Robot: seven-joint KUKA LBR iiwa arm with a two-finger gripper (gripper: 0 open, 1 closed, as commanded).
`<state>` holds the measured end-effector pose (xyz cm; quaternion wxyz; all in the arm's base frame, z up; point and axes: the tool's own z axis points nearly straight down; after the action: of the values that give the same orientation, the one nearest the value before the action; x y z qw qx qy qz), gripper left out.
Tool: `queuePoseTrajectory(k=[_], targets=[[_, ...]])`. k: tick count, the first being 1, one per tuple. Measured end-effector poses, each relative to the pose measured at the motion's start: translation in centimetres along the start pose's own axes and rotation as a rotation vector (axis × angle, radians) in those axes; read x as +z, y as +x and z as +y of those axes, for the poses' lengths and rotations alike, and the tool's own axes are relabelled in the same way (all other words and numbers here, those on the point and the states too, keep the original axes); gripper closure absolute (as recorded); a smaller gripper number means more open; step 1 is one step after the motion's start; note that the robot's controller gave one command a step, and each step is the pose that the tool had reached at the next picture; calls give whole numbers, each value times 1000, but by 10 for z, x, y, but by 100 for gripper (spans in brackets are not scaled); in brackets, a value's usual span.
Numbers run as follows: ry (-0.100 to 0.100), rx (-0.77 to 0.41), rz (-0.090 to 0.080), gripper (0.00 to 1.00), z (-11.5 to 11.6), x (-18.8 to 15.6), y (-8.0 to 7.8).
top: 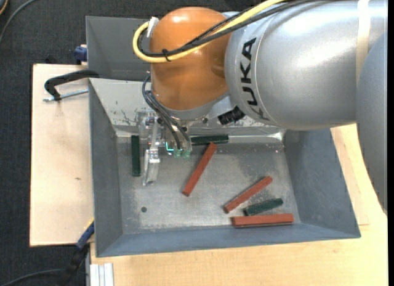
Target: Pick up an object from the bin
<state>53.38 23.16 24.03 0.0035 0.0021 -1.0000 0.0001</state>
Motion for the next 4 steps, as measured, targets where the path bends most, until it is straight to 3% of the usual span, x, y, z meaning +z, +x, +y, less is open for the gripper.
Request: queuePoseTrajectory(k=[1, 2, 3, 4], targets=[[3, 33, -1, 0, -80, 107, -29], [0, -176, -5, 0, -126, 169, -58], [2, -360, -8, 0, -199, 168, -50], [6, -508, -13, 0, -316, 169, -47]])
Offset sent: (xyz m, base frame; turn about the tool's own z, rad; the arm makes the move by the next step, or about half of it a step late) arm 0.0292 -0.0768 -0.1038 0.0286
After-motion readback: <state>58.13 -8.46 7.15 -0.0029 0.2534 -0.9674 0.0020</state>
